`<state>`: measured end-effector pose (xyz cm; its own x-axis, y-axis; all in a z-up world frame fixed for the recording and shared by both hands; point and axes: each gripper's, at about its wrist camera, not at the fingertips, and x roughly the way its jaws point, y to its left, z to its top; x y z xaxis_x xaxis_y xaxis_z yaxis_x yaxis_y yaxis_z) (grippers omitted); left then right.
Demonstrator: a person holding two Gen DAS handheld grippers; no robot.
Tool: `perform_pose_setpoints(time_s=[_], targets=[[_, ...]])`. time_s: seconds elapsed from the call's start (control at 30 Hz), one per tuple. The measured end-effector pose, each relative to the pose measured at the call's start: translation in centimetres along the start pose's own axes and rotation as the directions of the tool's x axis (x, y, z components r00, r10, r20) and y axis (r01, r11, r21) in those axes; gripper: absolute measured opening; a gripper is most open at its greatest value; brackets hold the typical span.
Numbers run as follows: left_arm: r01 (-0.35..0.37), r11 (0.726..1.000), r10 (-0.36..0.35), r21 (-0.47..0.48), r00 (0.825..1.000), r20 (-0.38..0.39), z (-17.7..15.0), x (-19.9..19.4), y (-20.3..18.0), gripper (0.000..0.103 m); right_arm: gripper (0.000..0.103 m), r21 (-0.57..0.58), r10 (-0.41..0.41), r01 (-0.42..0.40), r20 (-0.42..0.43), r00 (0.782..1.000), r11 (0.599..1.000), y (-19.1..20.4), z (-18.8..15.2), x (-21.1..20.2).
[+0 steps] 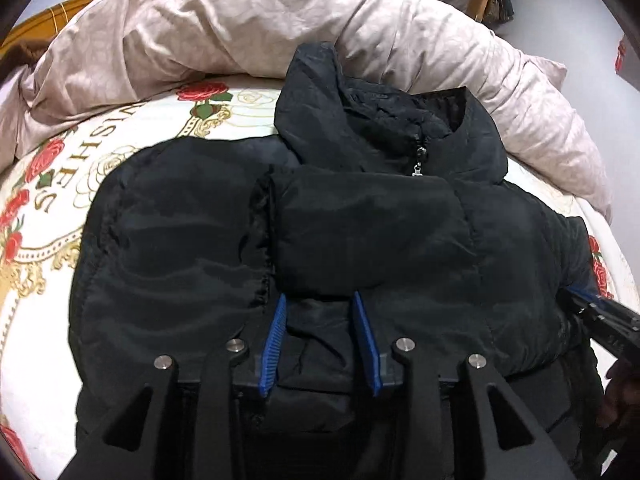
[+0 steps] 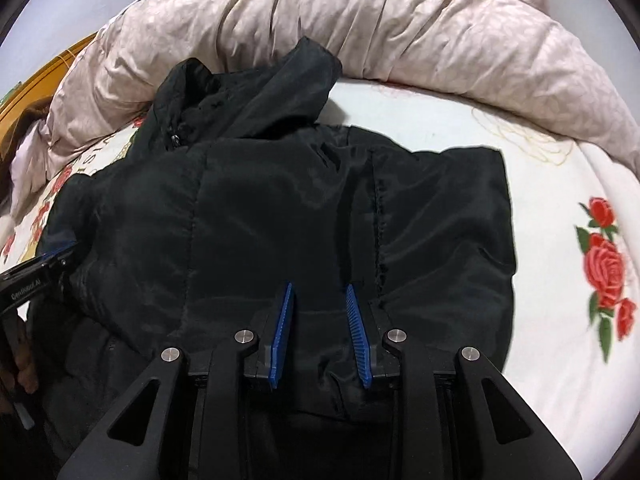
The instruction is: Fold large clothes
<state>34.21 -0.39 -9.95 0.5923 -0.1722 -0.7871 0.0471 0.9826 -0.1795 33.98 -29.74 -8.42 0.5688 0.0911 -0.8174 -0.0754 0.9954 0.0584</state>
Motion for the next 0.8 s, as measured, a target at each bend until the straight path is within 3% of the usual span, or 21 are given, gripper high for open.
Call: perform_pose_setpoints(time_s=[0.17,0.27,0.5,0.6,0.8], targets=[[-0.028,0.999,0.028,0.024,1.000,-0.013,0.1,0.2,-0.7,0.039,0.028,-0.001,-0.018,0.018,-0.023,1.000,1.000,0.0,-0.1,0.1],[-0.045,0.999,0.045,0.001,0.998,-0.044,0.8,-1.2,-0.9,0.037,0.029,0.013,-0.032,0.033,-0.022,0.999,0.999,0.3,0.4,-2.3],[-0.026,1.000,0.026,0.012,1.000,0.008,-1.2,-10.1,-2.6,0.038,0.030,0.056,-0.027,0.024,0.054,0.998,0.998,1.3,-2.4,-11.7],[-0.014,1.000,0.014,0.007,1.000,0.010,-3.3,-13.9,-3.1,0.040,0.037,0.067,-0.009,0.004,0.072,0.997,0.998,2.1,-4.7,-15.3],[-0.012,1.000,0.012,0.003,1.000,0.008,-8.1,-20.0,-3.7,0.041,0.040,0.083,0.030,-0.037,0.081,0.996,0.996,3.2,-8.9,-20.5]])
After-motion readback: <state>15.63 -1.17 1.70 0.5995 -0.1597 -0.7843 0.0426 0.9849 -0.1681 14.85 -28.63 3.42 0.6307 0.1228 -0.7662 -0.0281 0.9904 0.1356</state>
